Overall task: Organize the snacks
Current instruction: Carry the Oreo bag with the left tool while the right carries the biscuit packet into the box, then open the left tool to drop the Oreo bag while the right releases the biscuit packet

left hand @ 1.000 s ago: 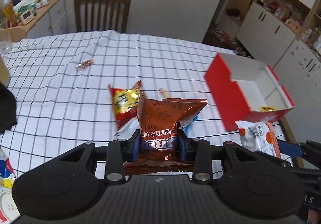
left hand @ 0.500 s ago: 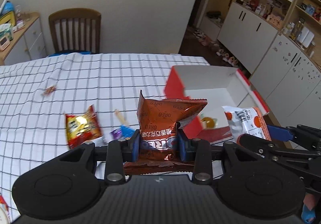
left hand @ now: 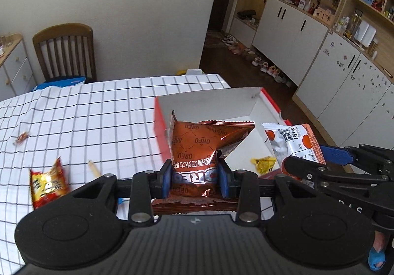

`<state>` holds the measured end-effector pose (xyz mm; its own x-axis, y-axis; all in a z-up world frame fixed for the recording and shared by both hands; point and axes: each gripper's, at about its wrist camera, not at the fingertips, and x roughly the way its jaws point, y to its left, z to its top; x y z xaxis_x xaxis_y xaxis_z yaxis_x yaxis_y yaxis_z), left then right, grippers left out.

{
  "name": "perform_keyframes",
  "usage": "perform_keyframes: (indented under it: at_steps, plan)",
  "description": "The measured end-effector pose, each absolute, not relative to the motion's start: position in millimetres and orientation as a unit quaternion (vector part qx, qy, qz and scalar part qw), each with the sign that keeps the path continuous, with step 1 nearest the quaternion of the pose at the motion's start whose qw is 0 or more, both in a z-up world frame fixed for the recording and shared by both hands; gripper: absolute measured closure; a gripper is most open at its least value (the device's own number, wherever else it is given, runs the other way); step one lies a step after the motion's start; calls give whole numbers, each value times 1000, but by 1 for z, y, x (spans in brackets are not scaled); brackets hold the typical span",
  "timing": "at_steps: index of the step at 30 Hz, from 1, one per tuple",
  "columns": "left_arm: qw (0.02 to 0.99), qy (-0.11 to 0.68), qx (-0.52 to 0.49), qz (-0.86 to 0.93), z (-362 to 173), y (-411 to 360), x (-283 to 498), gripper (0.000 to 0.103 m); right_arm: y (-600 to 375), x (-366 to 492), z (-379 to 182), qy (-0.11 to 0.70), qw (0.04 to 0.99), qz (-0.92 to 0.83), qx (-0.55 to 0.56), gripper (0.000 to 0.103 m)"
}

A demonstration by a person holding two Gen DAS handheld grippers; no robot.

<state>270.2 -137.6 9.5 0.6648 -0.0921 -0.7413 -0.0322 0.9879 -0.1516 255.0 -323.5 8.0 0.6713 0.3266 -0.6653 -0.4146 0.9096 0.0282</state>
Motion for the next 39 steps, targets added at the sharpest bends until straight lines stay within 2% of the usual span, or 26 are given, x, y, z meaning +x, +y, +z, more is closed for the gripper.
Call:
perform_keyframes:
  at_steps: [12,22,39]
  plan:
    - [903,427,-50,2,-12,-182,345,67,-372,312,-6,355,914,180,-76,55]
    - [885,463,-42,24,-49,-195,402,67,-372,357,-31,379,898,198,-102,55]
    - [852,522,-33,34,-103,-211,447,67,-359,404,-77,444,861,212,-131,55]
